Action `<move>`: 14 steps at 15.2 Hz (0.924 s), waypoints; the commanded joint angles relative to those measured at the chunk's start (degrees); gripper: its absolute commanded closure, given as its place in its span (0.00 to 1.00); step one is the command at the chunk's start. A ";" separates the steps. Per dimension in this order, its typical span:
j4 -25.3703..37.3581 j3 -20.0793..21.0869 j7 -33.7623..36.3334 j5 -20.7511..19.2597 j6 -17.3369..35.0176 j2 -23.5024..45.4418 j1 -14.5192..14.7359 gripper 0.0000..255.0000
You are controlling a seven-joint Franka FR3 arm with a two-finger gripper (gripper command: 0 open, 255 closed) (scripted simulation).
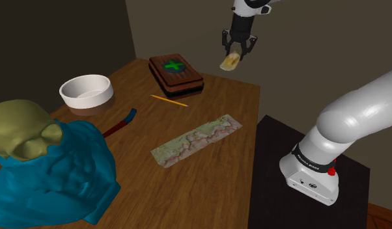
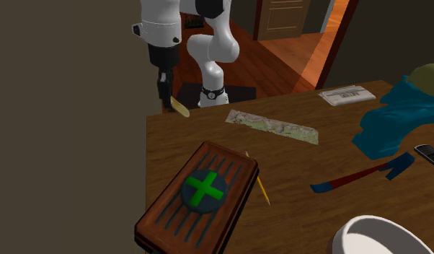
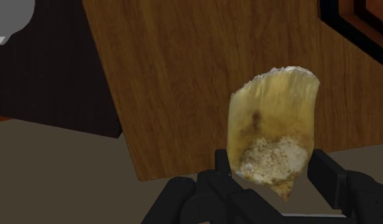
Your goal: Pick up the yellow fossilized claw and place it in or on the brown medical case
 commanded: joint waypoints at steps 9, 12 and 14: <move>20.74 6.09 9.83 -2.89 -1.97 19.72 2.32 1.00; 28.68 7.30 12.65 -4.66 -3.85 26.26 3.58 1.00; 34.53 7.91 14.39 -5.98 -5.48 30.83 4.65 1.00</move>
